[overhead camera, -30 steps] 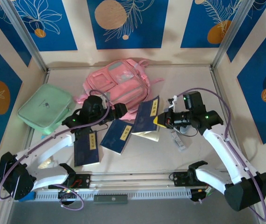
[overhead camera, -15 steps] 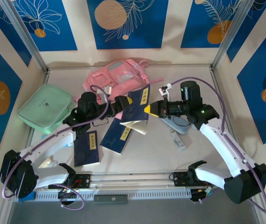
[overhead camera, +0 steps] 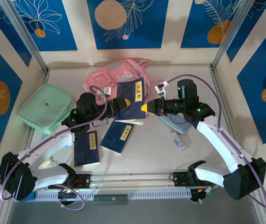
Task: Pack the student bag
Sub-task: Pass the book.
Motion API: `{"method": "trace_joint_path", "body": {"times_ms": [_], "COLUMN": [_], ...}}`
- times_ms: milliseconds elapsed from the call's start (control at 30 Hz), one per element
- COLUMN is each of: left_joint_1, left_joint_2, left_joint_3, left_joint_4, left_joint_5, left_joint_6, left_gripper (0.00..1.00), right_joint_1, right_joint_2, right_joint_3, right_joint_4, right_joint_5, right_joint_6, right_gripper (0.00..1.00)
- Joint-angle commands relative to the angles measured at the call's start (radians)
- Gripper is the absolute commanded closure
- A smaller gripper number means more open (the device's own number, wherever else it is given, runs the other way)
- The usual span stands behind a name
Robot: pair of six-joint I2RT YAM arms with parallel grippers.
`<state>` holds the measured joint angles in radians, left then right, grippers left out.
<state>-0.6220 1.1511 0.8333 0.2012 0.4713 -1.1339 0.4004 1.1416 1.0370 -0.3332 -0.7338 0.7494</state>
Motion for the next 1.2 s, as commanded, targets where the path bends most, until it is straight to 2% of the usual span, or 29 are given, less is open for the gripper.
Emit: {"method": "trace_joint_path", "body": {"times_ms": [0,133,200,233,300,400,467,500,633,767,867,1000,1167], "left_joint_1": [-0.011,-0.012,-0.012,-0.012,-0.013,-0.014,-0.024,-0.034,-0.07,-0.081,-0.081,-0.081,-0.081], "left_joint_2": [-0.03,-0.015,-0.01,-0.008,0.001,0.015,0.029,0.037,0.072,0.101,0.098,0.087,0.087], "left_joint_3": [0.033,0.033,0.03,0.034,0.044,0.058,0.069,0.082,0.124,0.138,0.155,0.16,0.153], "left_joint_4": [0.033,0.045,0.069,0.072,0.067,0.108,0.15,0.155,0.186,0.226,0.134,0.043,0.008], "left_joint_5": [0.022,0.024,0.021,0.018,0.011,0.004,0.003,0.0,-0.017,-0.031,-0.069,-0.103,-0.113], "left_joint_6": [0.012,0.007,-0.001,-0.003,0.0,-0.025,-0.042,-0.044,-0.049,-0.064,-0.017,0.025,0.037], "left_gripper": [0.66,0.86,0.91,0.94,0.99,1.0,1.0,1.0,1.0,1.0,1.0,1.0,1.0], "right_joint_1": [-0.009,-0.009,-0.016,-0.027,-0.055,-0.101,-0.119,-0.117,-0.073,-0.052,-0.055,-0.073,-0.08], "right_joint_2": [0.013,0.037,0.037,0.035,0.03,0.021,0.028,0.041,0.105,0.132,0.085,0.044,0.062], "right_joint_3": [-0.007,0.022,0.029,0.028,0.025,0.01,-0.001,-0.001,0.046,0.041,0.029,-0.015,-0.014], "right_joint_4": [-0.05,-0.082,-0.122,-0.137,-0.167,-0.214,-0.189,-0.161,-0.106,0.058,0.129,0.149,0.107], "right_joint_5": [-0.023,-0.037,-0.012,-0.006,-0.006,-0.002,-0.059,-0.105,-0.166,-0.239,-0.252,-0.24,-0.213], "right_joint_6": [-0.073,-0.102,-0.124,-0.127,-0.13,-0.132,-0.107,-0.09,-0.021,0.11,0.172,0.188,0.163], "right_gripper": [1.0,1.0,0.91,0.84,0.59,0.25,0.07,0.0,0.01,0.01,0.02,0.33,0.55]}}
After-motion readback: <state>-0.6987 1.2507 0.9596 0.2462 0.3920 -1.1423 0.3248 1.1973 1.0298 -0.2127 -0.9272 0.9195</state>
